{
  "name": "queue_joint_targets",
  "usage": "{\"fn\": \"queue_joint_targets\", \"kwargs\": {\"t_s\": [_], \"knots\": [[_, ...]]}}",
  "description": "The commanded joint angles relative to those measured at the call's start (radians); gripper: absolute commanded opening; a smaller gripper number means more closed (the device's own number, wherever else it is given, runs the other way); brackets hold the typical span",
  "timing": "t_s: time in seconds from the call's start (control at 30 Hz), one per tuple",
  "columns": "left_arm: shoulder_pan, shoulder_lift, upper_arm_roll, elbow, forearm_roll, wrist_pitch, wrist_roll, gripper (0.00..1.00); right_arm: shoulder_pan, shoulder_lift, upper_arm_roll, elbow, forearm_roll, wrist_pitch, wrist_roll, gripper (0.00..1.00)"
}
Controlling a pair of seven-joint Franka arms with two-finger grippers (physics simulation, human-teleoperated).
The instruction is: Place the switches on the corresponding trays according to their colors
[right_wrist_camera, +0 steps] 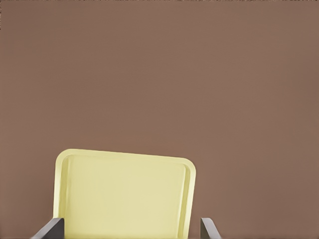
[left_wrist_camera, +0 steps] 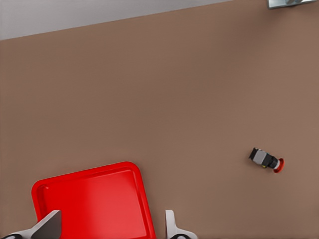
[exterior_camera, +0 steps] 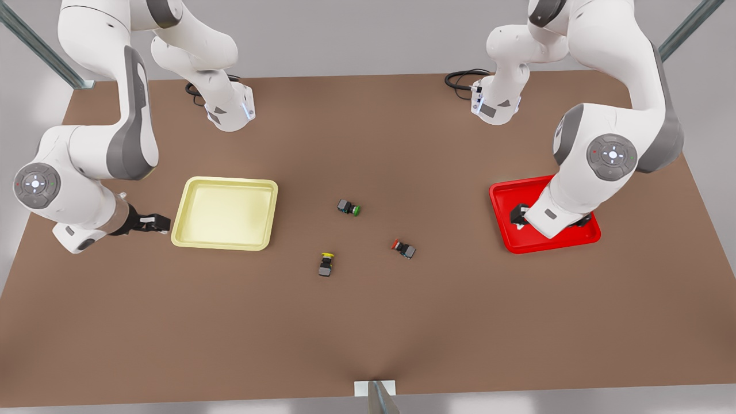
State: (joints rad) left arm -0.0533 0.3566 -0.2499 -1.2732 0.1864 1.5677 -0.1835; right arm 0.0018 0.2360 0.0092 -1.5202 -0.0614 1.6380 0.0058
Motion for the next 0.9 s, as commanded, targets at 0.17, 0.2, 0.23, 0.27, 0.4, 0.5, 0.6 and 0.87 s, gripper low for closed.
{"fn": "queue_joint_targets", "kwargs": {"t_s": [0.17, 0.2, 0.23, 0.27, 0.4, 0.5, 0.6, 0.87], "knots": [[-0.097, 0.136, -0.009, 0.009, -0.007, 0.029, -0.598, 1.00, 0.159, 0.063, 0.055, 0.024, 0.023, 0.054, 0.011, 1.00], [-0.129, 0.174, -0.009, 0.011, -0.014, 0.070, -0.802, 1.00, 0.219, 0.094, 0.066, 0.031, 0.034, 0.095, 0.014, 1.00], [-0.151, 0.211, -0.009, 0.009, -0.051, 0.123, -0.965, 1.00, 0.259, 0.127, 0.083, 0.034, 0.035, 0.167, 0.013, 1.00], [-0.184, 0.251, -0.009, 0.008, -0.087, 0.176, -1.097, 1.00, 0.271, 0.198, 0.141, 0.086, 0.031, 0.194, 0.016, 1.00], [-0.280, 0.386, -0.009, -0.002, -0.100, 0.385, -1.406, 1.00, 0.385, 0.356, 0.152, 0.130, 0.032, 0.278, 0.442, 1.00], [-0.315, 0.449, -0.008, -0.014, -0.087, 0.431, -1.407, 1.00, 0.383, 0.362, 0.130, 0.124, 0.032, 0.284, 0.713, 1.00], [-0.333, 0.469, -0.002, -0.052, -0.081, 0.431, -1.404, 1.00, 0.414, 0.427, 0.130, 0.127, 0.015, 0.290, 0.726, 1.00], [-0.342, 0.476, 0.014, -0.178, -0.008, 0.568, -1.404, 1.00, 0.417, 0.557, 0.132, 0.129, 0.049, 0.385, 0.732, 1.00]]}}
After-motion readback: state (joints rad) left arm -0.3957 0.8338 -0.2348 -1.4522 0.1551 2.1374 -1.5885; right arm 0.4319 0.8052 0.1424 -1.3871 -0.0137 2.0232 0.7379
